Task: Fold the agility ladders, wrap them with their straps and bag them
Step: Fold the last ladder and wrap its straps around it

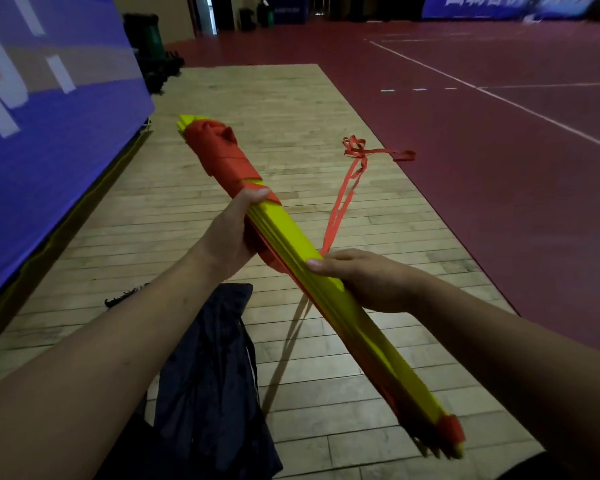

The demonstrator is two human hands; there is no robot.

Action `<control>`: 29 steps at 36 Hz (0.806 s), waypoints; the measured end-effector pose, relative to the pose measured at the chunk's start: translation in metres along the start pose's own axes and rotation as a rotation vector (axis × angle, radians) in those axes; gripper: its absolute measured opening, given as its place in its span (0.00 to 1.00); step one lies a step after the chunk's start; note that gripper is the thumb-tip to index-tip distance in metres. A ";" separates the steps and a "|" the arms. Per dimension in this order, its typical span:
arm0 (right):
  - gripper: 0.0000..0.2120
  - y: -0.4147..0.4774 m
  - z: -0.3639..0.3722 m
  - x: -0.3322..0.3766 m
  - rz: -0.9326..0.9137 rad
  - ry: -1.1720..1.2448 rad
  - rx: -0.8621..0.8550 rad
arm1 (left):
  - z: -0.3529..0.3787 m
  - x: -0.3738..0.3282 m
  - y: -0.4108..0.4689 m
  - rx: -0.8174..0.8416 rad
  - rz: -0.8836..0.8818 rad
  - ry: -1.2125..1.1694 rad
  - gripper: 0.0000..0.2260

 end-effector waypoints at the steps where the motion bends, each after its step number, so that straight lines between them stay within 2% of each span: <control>1: 0.18 -0.002 0.001 0.002 -0.003 0.034 0.026 | 0.000 -0.002 0.000 0.010 0.011 -0.017 0.20; 5: 0.19 -0.005 0.004 0.010 -0.050 0.060 0.031 | -0.005 -0.007 0.001 -0.011 0.021 -0.057 0.17; 8: 0.22 -0.006 0.008 0.011 -0.062 0.150 0.084 | -0.012 -0.004 0.003 -0.025 0.008 -0.024 0.24; 10: 0.22 -0.006 0.010 0.010 -0.084 0.168 0.095 | -0.016 0.000 0.004 -0.037 -0.017 0.109 0.28; 12: 0.20 -0.006 0.009 0.009 -0.118 0.078 0.020 | -0.021 0.001 0.002 -0.034 -0.057 0.292 0.31; 15: 0.18 -0.001 0.003 0.007 -0.175 -0.180 -0.229 | -0.018 0.004 0.000 0.049 -0.131 0.513 0.37; 18: 0.19 0.004 0.002 0.009 -0.174 -0.429 -0.400 | -0.009 0.015 -0.003 0.016 -0.146 0.490 0.27; 21: 0.19 0.008 0.006 0.008 -0.160 -0.576 -0.432 | -0.001 0.023 -0.007 -0.081 -0.118 0.419 0.22; 26: 0.18 0.009 0.015 0.003 -0.044 -0.524 -0.374 | 0.002 0.012 -0.007 -0.138 -0.058 0.356 0.22; 29: 0.16 0.013 0.019 0.002 -0.008 -0.465 -0.323 | 0.003 0.011 -0.009 -0.124 -0.006 0.295 0.19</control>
Point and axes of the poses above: each hand's wrist, its own y-axis towards the middle knuckle, its own z-axis out of the palm, x = y × z, the point moved 3 cm from there along y, towards the middle knuckle, and after that the axes turned 6 degrees about z, right-handed, at the moved point
